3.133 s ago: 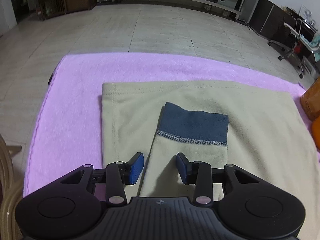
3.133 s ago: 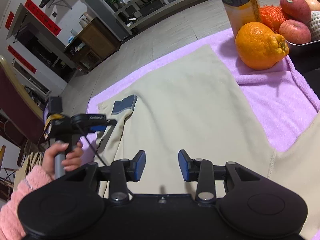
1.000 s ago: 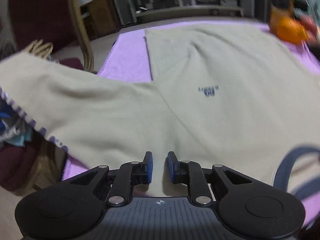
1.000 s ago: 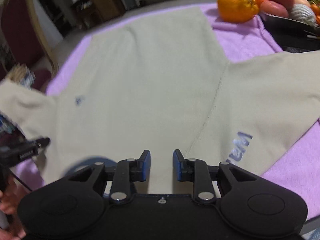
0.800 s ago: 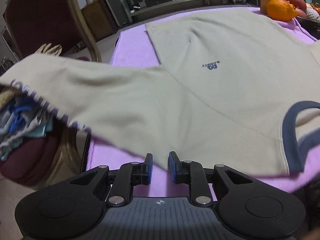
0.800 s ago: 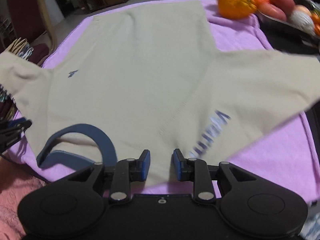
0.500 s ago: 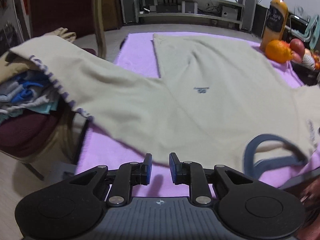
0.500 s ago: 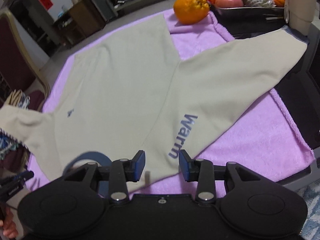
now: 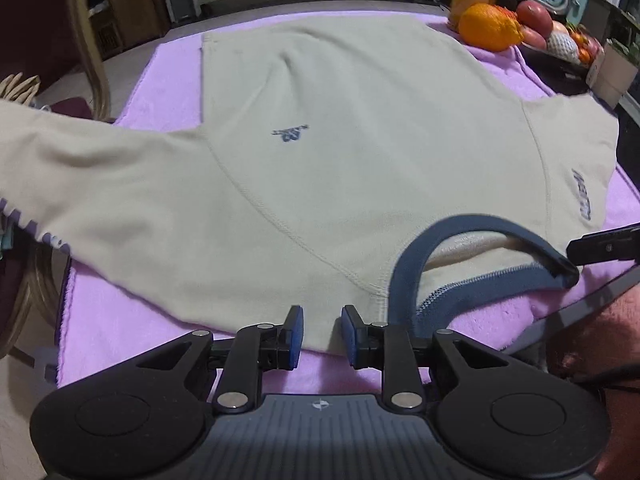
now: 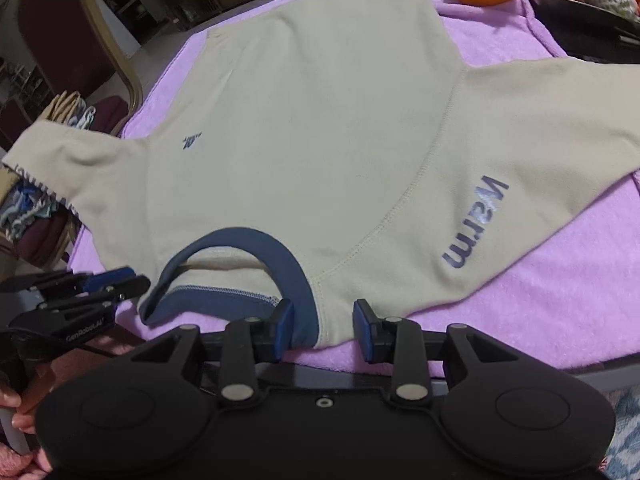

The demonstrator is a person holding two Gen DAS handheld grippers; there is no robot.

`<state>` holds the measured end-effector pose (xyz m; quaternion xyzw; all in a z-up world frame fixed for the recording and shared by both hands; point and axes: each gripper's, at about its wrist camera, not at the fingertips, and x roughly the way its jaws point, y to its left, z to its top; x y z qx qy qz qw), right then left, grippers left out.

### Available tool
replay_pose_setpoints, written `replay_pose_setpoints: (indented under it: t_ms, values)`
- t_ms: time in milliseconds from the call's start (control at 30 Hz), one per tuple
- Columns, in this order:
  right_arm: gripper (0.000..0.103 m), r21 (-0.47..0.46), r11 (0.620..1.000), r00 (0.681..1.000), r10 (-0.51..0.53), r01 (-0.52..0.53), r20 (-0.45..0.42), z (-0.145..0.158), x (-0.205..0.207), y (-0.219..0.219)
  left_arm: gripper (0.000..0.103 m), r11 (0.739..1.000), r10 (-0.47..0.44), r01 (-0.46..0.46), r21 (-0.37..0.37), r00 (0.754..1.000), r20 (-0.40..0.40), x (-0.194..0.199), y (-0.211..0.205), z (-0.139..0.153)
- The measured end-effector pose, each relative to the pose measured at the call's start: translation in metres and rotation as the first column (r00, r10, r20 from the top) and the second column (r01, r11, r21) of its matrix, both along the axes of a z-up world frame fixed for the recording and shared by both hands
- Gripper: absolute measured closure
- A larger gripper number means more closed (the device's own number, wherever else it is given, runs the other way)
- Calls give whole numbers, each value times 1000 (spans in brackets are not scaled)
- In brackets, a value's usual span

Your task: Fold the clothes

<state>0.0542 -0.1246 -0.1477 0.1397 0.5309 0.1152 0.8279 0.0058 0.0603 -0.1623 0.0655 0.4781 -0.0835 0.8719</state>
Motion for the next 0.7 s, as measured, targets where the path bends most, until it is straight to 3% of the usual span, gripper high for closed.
replay_pose_setpoints:
  t_ms: [167,300,467,533,700]
  values:
    - [69,56,997,994,-49,44,99,45,11,-16,78,994,80,-73,-81,994,78,14,29,41]
    - [62,92,994,973,-79,60,215,90,32,-21,66,979,144,-119,-166,978,149,41,52,81]
    - [45,139,985,941,-140,101,308,122,71,-31,55,965,193,-175,-195,978,79,91,66,60]
    - [37,144,979,938,-185,148,293,112,91,-40,55,958,212,-197,-206,976,51,111,72,51]
    - [39,152,950,926,-301,271,229,79,143,-61,55,940,256,-254,-230,967,-21,161,86,29]
